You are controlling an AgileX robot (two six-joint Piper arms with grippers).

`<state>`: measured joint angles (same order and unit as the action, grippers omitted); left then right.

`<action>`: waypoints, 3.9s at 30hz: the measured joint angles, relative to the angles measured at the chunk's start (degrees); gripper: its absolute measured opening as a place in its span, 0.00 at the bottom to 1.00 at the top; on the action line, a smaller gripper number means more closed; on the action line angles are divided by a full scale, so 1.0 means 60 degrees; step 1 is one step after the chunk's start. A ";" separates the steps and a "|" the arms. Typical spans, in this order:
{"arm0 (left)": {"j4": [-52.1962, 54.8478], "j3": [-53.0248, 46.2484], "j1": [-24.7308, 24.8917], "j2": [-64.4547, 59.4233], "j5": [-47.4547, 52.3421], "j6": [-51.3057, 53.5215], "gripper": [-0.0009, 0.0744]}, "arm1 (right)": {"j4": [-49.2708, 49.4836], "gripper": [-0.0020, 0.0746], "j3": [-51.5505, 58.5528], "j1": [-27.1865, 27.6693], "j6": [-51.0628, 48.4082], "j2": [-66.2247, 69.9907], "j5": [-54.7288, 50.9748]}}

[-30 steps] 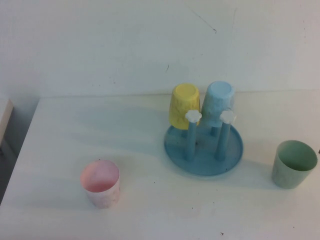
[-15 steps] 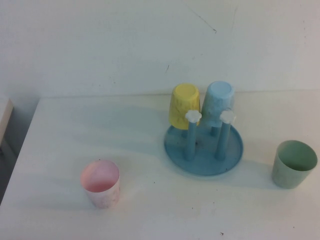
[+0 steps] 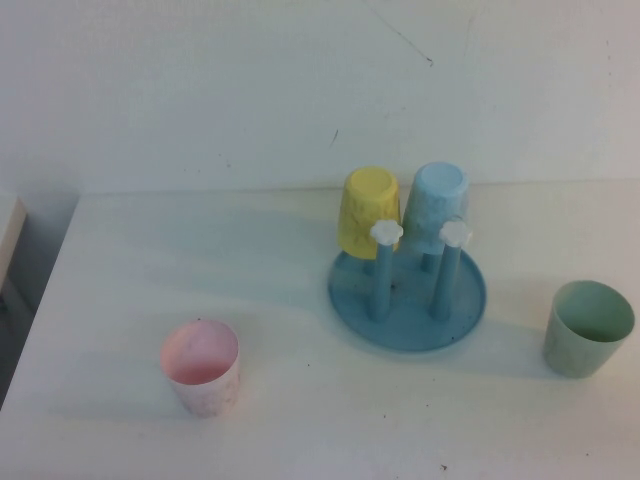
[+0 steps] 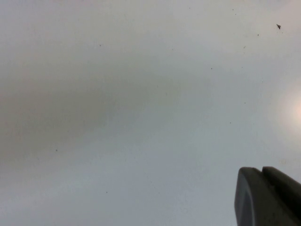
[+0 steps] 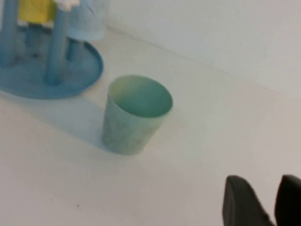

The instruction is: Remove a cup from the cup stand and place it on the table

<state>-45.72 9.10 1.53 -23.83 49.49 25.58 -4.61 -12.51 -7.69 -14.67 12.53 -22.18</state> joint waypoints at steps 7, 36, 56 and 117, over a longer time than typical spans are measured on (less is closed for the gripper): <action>0.0015 0.0000 0.0000 0.0000 0.0000 0.0000 0.01 | -0.0582 0.25 0.1160 0.1099 0.1076 -0.1497 0.0032; 0.0037 0.0000 0.0000 0.0000 0.0000 0.0000 0.01 | -0.0254 0.25 0.2346 0.1475 0.3107 -0.2207 0.0340; 0.0037 0.0000 0.0000 0.0000 0.0000 0.0000 0.01 | -0.0254 0.25 0.2346 0.1475 0.3043 -0.2207 0.0340; 0.7267 -0.1745 0.0000 0.4052 -0.5141 -0.4723 0.01 | -0.0254 0.24 0.2346 0.1475 0.3043 -0.2207 0.0319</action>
<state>-2.11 -1.37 1.53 0.48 18.65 -2.76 -6.13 1.57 1.17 3.59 -0.71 -20.27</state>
